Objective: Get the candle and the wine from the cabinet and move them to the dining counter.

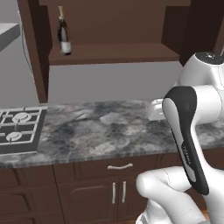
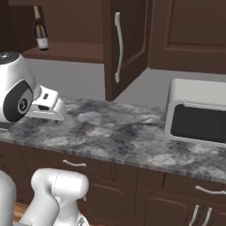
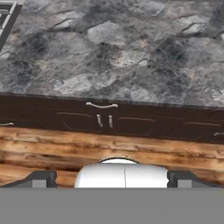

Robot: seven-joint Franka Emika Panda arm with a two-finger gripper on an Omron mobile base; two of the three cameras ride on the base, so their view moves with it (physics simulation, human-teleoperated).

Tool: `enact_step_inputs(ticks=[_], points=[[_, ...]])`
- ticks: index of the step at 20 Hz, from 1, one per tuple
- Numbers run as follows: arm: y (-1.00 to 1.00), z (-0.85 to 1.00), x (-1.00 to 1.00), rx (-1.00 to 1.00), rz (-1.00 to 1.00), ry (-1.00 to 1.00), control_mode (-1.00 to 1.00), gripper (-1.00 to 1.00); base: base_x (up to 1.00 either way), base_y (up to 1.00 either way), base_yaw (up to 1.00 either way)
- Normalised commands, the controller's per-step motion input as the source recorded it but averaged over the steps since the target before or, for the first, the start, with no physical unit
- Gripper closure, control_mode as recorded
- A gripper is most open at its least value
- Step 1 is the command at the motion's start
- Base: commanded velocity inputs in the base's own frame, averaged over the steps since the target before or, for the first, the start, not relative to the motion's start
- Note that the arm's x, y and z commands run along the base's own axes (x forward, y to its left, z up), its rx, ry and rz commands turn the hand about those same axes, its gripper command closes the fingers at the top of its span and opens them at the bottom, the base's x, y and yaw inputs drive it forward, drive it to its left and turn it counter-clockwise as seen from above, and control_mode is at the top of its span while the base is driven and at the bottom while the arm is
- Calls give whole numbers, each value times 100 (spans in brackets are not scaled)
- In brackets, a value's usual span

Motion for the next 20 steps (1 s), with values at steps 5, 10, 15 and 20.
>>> enact_step_inputs(ticks=[5,10,15,20], points=[[0,0,0,0,0,0,100,-100,56,45,4],[0,0,0,0,0,0,100,-100,55,56,6],[0,0,0,0,0,0,100,-100,55,8,1],[0,0,0,0,0,0,100,-100,43,-2,0]])
